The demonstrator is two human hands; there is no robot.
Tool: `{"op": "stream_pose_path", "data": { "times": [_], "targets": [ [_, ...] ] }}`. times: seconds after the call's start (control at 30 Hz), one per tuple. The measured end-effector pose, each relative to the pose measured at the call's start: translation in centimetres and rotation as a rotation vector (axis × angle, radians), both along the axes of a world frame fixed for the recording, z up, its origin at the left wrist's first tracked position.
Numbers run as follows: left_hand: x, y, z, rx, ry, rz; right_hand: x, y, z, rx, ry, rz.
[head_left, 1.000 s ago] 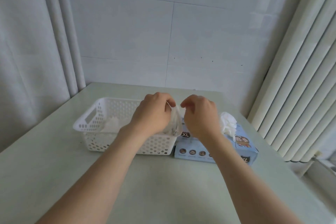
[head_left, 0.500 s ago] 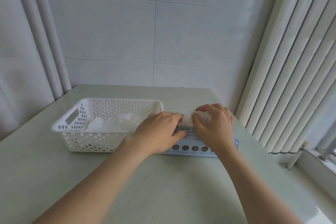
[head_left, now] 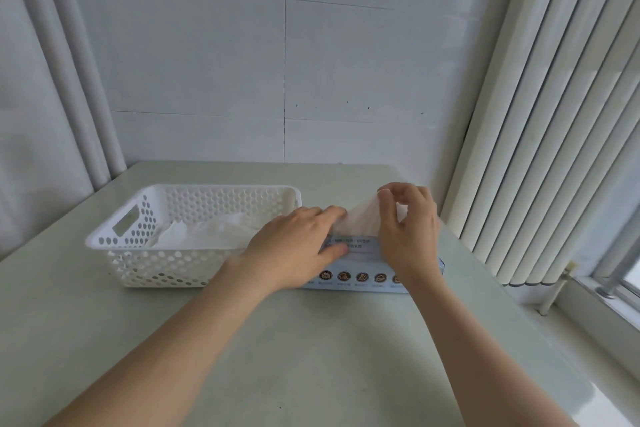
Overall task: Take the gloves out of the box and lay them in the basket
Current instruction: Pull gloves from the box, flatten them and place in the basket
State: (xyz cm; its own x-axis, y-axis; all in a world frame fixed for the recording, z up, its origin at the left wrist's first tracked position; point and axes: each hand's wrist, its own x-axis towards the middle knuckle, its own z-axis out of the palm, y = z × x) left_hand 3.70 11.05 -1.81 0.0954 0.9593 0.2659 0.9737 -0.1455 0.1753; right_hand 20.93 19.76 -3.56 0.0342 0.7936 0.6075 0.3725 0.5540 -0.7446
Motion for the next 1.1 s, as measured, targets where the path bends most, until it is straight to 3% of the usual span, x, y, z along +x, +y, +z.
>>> {"op": "stream_pose_path", "data": {
  "times": [0.43,0.67,0.8,1.0,1.1],
  "targets": [
    [0.3,-0.1,0.1,-0.051,0.044,0.029,-0.2,-0.9,1.8,-0.017,0.502,-0.001],
    [0.8,-0.5,0.5,-0.095,0.097,0.036,0.1,-3.4,4.6,0.217,0.493,-0.008],
    [0.9,-0.5,0.7,-0.113,0.116,0.044,-0.1,-3.9,4.4,0.35,0.332,0.012],
    [-0.1,-0.2,1.3,0.025,-0.052,0.044,-1.1,-4.1,3.0,0.286,0.149,0.215],
    [-0.3,-0.2,2.5,0.206,-0.312,-0.066,-1.6,-4.3,2.9,0.195,0.15,0.327]
  ]
}}
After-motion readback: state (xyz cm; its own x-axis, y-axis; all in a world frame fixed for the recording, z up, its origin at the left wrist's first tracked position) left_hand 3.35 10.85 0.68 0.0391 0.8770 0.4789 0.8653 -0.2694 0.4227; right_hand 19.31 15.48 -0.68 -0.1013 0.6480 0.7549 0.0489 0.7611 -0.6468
